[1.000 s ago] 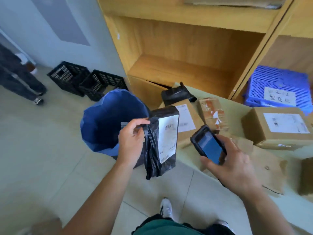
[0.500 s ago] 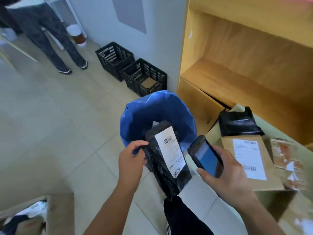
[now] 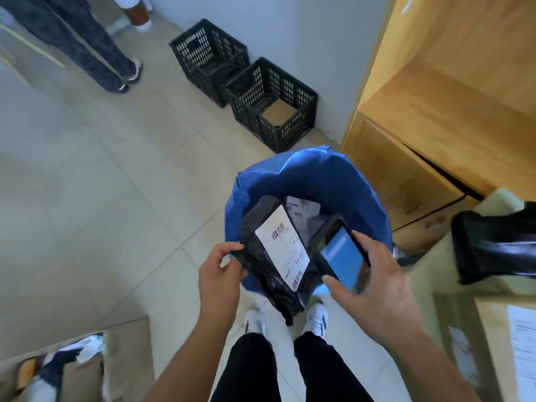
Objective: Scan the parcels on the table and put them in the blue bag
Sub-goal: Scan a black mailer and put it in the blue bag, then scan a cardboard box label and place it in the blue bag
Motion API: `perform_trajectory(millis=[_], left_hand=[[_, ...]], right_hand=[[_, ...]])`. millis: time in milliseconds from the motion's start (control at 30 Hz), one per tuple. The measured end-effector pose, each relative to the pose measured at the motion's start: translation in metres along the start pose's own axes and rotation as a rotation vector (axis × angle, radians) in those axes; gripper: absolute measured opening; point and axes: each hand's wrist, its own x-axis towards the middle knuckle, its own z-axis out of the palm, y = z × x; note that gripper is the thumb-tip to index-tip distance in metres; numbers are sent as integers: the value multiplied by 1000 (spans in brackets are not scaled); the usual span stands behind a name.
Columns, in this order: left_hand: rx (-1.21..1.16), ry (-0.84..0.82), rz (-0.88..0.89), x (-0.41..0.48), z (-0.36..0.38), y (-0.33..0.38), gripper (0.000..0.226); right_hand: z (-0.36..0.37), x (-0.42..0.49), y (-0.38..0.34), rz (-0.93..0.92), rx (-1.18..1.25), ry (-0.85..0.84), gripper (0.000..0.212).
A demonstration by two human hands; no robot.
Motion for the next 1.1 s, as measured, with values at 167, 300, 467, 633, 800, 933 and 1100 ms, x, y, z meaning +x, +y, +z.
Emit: perform_trajectory(millis=[167,300,467,633,800,933,1100], left_hand=[[75,-63,10,79,24,-25,26],[109,-98,44,149,39,-58,31],[218,-79,68,225,43,-91,39],[423,-64,155,247,44,-86,47],[442,-98,185,226,38,-49,41],[438,-165,245,193,37,2,37],[387,-312,348,144,38,82,41]], right_hand=[[33,43,14,77,6,46,85],[69,79,38,91,-17,134,87],[108,108,61,133,-16,163,87],[126,107,55,166,-28,103,87],[105,102,30,174,-34,102,87],[69,92,0,171,-58,139,88],[12,57,-55,195,-72,266,87]])
